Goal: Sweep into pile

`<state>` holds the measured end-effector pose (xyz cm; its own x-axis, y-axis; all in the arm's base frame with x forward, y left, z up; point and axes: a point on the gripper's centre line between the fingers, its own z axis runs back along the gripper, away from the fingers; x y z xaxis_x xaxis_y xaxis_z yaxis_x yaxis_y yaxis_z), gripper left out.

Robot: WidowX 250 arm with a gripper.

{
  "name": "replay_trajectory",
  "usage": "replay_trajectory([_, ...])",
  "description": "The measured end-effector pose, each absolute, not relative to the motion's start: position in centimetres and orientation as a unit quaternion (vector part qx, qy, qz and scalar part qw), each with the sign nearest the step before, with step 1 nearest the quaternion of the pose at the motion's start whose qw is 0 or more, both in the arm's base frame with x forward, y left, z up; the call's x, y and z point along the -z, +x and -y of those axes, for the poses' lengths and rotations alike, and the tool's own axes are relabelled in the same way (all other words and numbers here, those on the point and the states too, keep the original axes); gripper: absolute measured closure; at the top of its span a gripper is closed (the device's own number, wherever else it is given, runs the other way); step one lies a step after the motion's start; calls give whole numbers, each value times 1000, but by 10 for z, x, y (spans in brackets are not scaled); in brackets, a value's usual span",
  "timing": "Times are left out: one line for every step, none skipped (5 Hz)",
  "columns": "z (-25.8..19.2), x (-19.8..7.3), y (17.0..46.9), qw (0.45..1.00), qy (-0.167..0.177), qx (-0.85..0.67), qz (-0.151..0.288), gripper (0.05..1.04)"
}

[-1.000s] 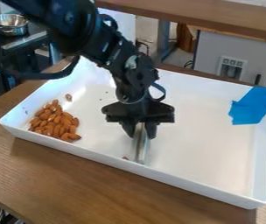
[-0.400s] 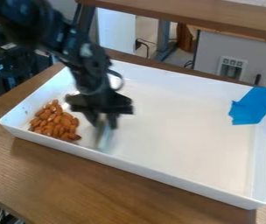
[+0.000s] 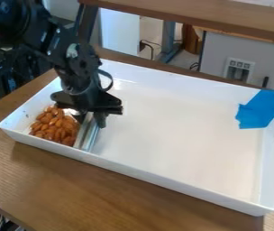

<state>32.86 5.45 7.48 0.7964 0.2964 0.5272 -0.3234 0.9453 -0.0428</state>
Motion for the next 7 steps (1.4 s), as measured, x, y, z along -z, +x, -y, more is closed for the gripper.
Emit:
replay_trajectory([-5,-100,350,945,-4,-185,272,699])
replay_trajectory([35,-116,384,943,-2,-228,241,699])
replay_trajectory([69,-119,416,943,14,-259,208,699])
replay_trajectory([78,-108,437,936,43,-299,182,699])
replay_trajectory([75,-96,447,931,60,-319,167,638])
replay_trajectory([59,-97,447,926,70,-340,145,329])
replay_trajectory([49,-95,442,925,78,-351,120,93])
